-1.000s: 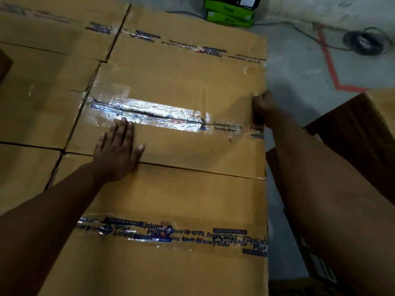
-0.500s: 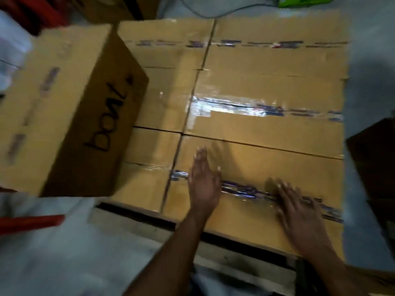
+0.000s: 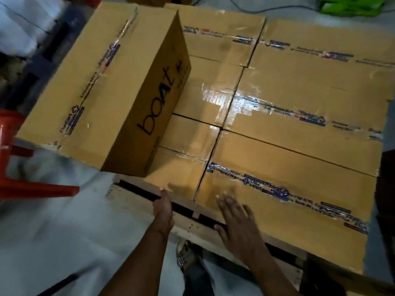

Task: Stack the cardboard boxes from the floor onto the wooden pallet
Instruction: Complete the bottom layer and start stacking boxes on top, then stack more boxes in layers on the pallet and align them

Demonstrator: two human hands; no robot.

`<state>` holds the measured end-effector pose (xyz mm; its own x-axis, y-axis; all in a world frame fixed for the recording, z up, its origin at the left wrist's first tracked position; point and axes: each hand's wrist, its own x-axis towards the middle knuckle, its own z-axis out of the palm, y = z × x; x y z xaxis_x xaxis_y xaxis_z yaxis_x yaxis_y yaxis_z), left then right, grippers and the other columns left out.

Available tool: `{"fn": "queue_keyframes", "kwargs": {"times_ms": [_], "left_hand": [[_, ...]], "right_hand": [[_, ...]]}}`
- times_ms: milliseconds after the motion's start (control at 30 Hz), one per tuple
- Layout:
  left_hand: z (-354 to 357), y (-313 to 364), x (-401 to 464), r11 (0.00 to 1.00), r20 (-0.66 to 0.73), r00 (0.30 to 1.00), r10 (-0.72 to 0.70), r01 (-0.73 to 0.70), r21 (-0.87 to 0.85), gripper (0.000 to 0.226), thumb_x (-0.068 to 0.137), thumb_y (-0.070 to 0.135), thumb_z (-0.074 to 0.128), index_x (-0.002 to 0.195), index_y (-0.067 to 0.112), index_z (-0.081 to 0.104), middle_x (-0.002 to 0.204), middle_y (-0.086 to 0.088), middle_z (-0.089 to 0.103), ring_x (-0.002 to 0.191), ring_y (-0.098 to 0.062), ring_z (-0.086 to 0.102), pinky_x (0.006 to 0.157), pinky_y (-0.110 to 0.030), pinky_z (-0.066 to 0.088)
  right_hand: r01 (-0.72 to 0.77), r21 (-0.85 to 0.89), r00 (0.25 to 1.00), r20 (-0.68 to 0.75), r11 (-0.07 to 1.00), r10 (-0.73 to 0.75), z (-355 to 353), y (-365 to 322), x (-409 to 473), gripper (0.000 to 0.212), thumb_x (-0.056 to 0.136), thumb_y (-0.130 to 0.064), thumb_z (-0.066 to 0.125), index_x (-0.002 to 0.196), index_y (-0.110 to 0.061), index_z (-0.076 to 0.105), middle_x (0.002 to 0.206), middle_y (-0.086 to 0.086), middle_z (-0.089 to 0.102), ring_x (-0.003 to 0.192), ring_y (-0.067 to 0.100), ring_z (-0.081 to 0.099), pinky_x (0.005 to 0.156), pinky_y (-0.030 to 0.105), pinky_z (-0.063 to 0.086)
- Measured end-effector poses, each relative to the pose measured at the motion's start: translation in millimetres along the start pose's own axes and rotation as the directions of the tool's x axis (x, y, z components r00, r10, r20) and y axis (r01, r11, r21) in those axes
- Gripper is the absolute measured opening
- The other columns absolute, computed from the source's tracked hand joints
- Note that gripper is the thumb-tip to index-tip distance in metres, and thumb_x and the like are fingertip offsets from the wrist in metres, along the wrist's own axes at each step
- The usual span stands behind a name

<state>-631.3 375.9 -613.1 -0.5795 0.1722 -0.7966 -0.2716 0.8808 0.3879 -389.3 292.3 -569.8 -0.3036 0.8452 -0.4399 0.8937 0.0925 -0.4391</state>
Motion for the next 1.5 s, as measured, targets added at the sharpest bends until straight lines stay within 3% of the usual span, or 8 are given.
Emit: {"fn": "queue_keyframes", "kwargs": {"times_ms": [167,300,467,733,967,1167,1400,1500], "left_hand": [[35,13,7,0.974,0.152,0.974,0.169,-0.188,0.123,0.039,0.106,0.034,0.053,0.094,0.002,0.072,0.108,-0.023,0.074,0.098,-0.039,0.071,0.091,-0.052,0.059],[25,6,14,0.935,0.184,0.956,0.230,-0.269,0.230,0.041,0.108,0.034,0.050,0.101,0.000,0.072,0.103,-0.018,0.074,0.097,-0.036,0.070,0.094,-0.050,0.058],[-35,1,0,0.894,0.337,0.904,0.263,-0.359,0.266,0.058,0.109,0.042,0.049,0.155,0.008,0.043,0.147,-0.015,0.056,0.133,-0.037,0.056,0.113,-0.048,0.044],[-100,-5,-44,0.674,0.484,0.820,0.306,-0.546,0.498,0.058,0.108,0.031,0.053,0.160,0.012,0.037,0.150,-0.016,0.057,0.135,-0.036,0.056,0.102,-0.042,0.046],[-27,-5,-141,0.019,0.815,0.180,0.551,-0.979,0.203,0.070,0.101,0.018,0.064,0.163,0.023,0.031,0.172,-0.007,0.023,0.154,-0.031,0.033,0.113,-0.050,0.044],[46,-20,-256,-0.175,0.900,-0.049,0.434,-0.984,0.031,0.079,0.105,0.032,0.057,0.168,0.032,0.008,0.176,0.003,0.002,0.161,-0.019,0.012,0.123,-0.049,0.026],[70,-118,-319,-0.070,0.918,0.005,0.397,-0.997,0.036,0.083,0.103,0.031,0.063,0.168,0.020,0.011,0.172,-0.006,0.024,0.155,-0.026,0.032,0.122,-0.045,0.034],[48,-189,-322,0.135,0.922,0.182,0.341,-0.980,0.144,0.082,0.104,0.034,0.061,0.168,0.017,0.012,0.171,-0.006,0.029,0.151,-0.025,0.037,0.117,-0.032,0.032]], "right_hand": [[-0.041,-0.010,0.996,0.076,0.999,0.041,-8,-50,52,0.080,0.109,-0.044,0.044,0.170,-0.026,-0.004,0.179,0.002,-0.005,0.165,0.025,0.004,0.128,0.050,0.015],[-0.153,-0.010,0.977,0.150,0.988,0.153,-1,-50,63,0.077,0.110,-0.036,0.047,0.171,-0.021,0.001,0.179,0.000,-0.006,0.164,0.027,0.005,0.123,0.050,0.032],[-0.104,-0.019,0.988,0.111,0.994,0.105,9,-43,55,0.081,0.109,-0.039,0.049,0.171,-0.020,0.000,0.178,0.000,-0.010,0.165,0.025,0.000,0.125,0.046,0.025],[-0.204,-0.043,0.979,0.004,0.978,0.205,-13,-28,-12,0.074,0.107,-0.037,0.043,0.171,-0.015,0.012,0.177,0.001,0.007,0.162,0.026,0.020,0.124,0.051,0.033],[-0.432,0.066,0.892,-0.112,0.899,0.437,-59,-9,-61,0.071,0.109,-0.032,0.040,0.171,-0.015,0.008,0.178,0.005,0.010,0.163,0.025,0.015,0.126,0.050,0.023],[-0.567,0.087,0.785,-0.243,0.819,0.570,-94,38,-116,0.072,0.110,-0.035,0.045,0.170,-0.014,0.011,0.177,0.006,0.015,0.162,0.025,0.019,0.122,0.050,0.030],[-0.642,0.296,0.655,-0.267,0.707,0.707,-72,90,-223,0.069,0.111,-0.037,0.045,0.170,-0.016,0.015,0.176,0.005,0.019,0.161,0.024,0.021,0.122,0.054,0.029],[-0.641,0.395,0.617,-0.246,0.658,0.748,-34,109,-291,0.071,0.110,-0.038,0.045,0.170,-0.017,0.014,0.177,0.003,0.017,0.160,0.023,0.023,0.119,0.052,0.030]]}}
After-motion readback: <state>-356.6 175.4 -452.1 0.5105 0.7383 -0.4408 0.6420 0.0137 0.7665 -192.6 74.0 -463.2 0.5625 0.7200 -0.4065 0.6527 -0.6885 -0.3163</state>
